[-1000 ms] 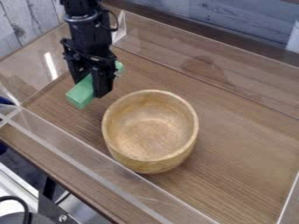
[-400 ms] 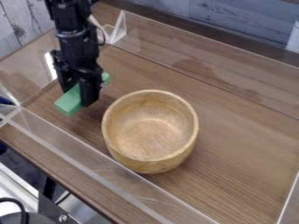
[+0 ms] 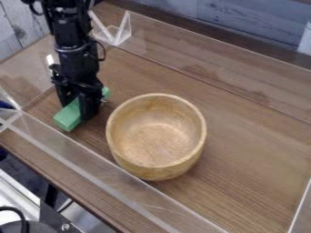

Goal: Remove the green block from inside the brown bowl and put it on the table

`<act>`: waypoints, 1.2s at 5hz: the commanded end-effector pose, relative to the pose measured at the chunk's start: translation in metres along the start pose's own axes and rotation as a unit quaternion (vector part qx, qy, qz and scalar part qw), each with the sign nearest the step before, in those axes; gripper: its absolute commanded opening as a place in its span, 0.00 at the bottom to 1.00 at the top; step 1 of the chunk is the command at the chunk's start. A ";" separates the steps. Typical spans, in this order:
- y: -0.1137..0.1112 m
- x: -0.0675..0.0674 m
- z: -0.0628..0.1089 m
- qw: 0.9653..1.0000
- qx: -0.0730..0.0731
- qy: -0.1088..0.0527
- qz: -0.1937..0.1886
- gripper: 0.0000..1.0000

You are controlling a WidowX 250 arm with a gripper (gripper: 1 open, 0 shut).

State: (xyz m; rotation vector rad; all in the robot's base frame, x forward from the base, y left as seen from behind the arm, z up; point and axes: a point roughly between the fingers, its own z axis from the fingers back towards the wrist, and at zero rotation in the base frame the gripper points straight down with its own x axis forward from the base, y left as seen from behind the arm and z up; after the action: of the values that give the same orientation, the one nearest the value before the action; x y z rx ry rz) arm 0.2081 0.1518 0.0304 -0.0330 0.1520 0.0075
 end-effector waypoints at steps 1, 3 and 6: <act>0.002 0.004 0.010 1.000 0.007 -0.015 0.005 0.00; -0.003 0.005 0.015 1.000 -0.001 -0.016 0.009 0.00; -0.009 0.006 0.022 1.000 -0.011 -0.015 0.016 0.00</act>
State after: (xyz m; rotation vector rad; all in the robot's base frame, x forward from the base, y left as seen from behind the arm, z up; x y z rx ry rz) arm 0.2062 0.1382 0.0335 -0.0953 0.1899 0.0461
